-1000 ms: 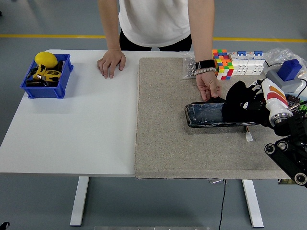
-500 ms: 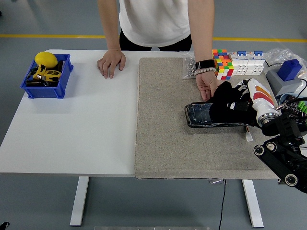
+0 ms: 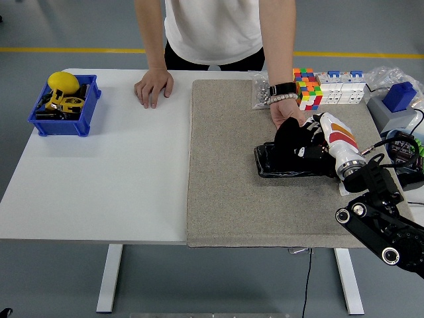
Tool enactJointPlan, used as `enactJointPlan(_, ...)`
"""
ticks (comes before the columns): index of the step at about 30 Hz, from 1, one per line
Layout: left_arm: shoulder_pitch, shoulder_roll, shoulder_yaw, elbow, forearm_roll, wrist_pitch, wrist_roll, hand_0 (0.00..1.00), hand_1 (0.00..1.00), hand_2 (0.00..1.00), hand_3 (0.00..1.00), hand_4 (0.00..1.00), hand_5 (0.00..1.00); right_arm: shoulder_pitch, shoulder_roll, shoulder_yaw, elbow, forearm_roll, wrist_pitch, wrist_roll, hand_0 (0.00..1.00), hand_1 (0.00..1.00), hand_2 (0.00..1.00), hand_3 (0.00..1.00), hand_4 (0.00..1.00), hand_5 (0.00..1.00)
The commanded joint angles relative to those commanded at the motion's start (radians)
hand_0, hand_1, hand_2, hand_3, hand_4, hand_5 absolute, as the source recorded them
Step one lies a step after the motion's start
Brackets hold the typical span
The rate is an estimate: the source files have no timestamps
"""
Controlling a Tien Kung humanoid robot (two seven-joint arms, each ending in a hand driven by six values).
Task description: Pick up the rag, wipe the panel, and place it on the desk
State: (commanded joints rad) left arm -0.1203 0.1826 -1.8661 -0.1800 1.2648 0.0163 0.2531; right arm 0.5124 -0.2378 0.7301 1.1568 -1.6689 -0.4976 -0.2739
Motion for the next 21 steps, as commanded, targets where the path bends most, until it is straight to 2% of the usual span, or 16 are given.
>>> enactJointPlan(21,-0.001,0.002,0.006,0.0,-0.001,0.0,0.0,0.684,0.729,0.732,0.604,0.671,0.621,0.037,0.023,-0.141,0.075,0.009,0.004,-0.011,0.159,0.269,0.32,0.374,0.887,0.002)
